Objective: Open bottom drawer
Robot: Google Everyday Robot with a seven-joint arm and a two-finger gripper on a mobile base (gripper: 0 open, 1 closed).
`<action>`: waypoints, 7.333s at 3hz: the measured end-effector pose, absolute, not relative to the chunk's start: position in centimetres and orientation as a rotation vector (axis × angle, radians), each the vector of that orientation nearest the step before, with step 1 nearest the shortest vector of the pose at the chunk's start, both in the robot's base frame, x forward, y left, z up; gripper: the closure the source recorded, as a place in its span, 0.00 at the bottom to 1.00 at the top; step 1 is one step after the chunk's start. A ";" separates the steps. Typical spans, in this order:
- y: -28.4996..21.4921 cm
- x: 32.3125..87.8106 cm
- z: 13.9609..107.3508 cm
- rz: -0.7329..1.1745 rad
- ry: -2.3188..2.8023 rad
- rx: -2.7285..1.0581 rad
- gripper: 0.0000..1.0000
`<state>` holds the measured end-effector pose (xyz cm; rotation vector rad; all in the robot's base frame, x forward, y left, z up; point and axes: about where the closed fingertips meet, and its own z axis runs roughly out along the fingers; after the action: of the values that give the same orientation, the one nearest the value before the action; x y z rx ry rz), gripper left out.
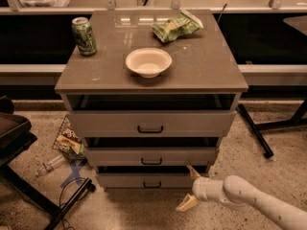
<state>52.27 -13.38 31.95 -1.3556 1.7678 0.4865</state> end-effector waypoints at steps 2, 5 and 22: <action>-10.0 54.8 25.7 0.555 1.807 -1.404 0.00; -6.2 56.7 20.8 0.484 1.848 -1.526 0.49; -3.4 57.4 20.0 0.464 1.816 -1.613 0.15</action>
Offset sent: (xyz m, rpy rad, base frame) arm 0.0381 0.0454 -0.0961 -0.0334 0.1131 0.0591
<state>57.43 -3.37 20.04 -1.6127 1.8164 0.4641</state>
